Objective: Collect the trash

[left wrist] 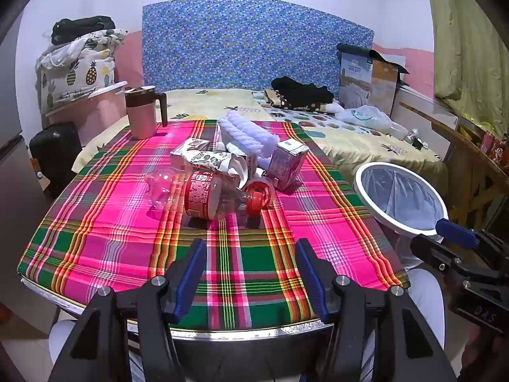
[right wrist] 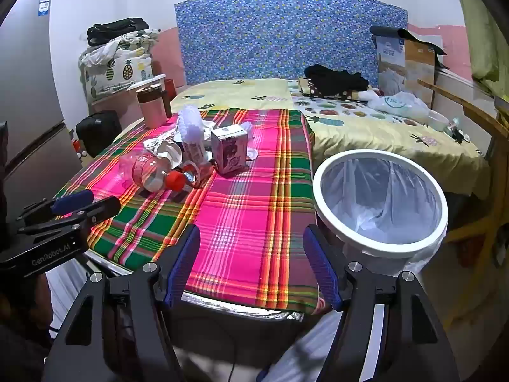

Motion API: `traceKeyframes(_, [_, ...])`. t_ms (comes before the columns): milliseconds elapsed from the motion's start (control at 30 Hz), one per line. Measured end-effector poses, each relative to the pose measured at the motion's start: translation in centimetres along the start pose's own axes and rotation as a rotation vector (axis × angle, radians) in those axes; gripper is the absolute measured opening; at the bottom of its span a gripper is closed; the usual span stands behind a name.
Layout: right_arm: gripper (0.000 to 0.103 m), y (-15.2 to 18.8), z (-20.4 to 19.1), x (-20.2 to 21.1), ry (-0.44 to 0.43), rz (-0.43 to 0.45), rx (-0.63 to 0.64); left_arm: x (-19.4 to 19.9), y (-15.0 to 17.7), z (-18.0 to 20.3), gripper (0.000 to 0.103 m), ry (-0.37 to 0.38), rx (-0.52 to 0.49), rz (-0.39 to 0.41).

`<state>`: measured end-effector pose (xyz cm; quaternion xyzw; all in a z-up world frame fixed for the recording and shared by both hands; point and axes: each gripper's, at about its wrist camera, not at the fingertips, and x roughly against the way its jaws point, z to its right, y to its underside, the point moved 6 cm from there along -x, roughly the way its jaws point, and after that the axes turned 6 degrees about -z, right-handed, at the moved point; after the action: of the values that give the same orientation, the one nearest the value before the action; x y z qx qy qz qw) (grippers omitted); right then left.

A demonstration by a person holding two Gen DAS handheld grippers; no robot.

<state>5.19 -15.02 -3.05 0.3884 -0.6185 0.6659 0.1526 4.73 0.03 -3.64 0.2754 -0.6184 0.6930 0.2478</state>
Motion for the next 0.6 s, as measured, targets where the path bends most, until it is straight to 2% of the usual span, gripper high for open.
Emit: traceKeyframes(600, [0.069, -0.09, -0.03, -0.03, 0.003, 0.003, 0.001, 0.08, -0.19, -0.08, 0.058, -0.004, -0.001, -0.003])
